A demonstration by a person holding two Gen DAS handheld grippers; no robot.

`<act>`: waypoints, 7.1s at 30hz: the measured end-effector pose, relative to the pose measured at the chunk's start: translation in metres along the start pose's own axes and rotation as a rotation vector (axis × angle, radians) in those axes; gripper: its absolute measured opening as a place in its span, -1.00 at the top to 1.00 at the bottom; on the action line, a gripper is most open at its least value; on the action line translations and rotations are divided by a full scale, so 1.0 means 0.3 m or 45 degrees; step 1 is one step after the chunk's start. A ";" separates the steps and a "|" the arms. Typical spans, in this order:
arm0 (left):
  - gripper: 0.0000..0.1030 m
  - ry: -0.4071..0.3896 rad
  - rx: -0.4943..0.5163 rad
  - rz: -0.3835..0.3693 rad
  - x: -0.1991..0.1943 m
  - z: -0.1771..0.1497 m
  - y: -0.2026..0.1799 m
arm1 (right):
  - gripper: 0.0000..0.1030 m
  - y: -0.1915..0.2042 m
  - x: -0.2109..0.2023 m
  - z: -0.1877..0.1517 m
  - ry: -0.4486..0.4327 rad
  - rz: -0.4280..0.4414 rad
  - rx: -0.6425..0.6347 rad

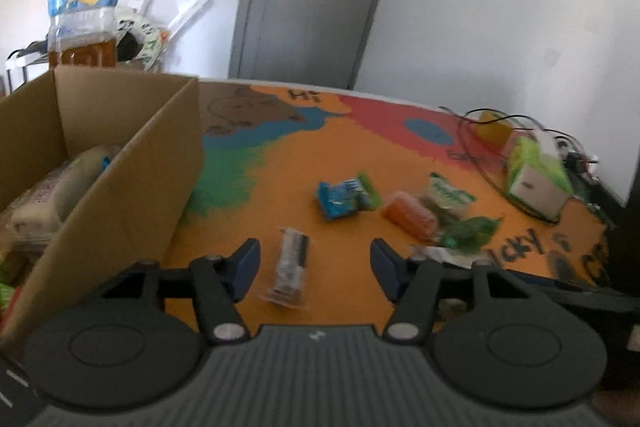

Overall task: Organize snacks
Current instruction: 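Move both tools back over the remaining snack pile, then grasp the clear stick pack with the left gripper while the right grasps the white barcoded bread bag, then carry both held snacks over the cardboard box, then open both grippers to drop the snacks into the box, then move both tools back over the remaining snack pile, then grasp the blue snack bag with the left gripper while the right grasps the green wrapper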

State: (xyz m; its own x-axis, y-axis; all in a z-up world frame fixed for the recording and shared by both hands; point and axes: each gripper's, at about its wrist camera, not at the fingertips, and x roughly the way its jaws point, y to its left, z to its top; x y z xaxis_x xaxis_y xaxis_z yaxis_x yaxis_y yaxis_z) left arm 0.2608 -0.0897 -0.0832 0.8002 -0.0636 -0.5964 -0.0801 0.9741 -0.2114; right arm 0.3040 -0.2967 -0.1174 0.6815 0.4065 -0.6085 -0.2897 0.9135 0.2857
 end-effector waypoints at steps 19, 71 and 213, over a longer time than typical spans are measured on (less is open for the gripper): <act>0.65 0.004 0.142 0.167 0.124 -0.036 -0.008 | -0.16 0.071 0.060 -0.017 0.004 -0.234 -0.257; 0.66 -0.281 -0.050 0.185 -0.448 0.119 0.368 | -0.08 0.528 -0.212 0.085 -0.238 0.103 -0.292; 0.24 0.074 -0.010 0.024 0.328 0.127 -0.123 | 0.53 -0.204 0.013 0.120 -0.071 -0.042 0.202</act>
State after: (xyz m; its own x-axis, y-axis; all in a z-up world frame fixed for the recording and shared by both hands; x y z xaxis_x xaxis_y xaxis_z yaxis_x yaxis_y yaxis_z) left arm 0.3651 -0.1236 -0.1047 0.7626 -0.0584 -0.6443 -0.0997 0.9734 -0.2061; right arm 0.3486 -0.3518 -0.1106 0.7262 0.3706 -0.5790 -0.1600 0.9102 0.3820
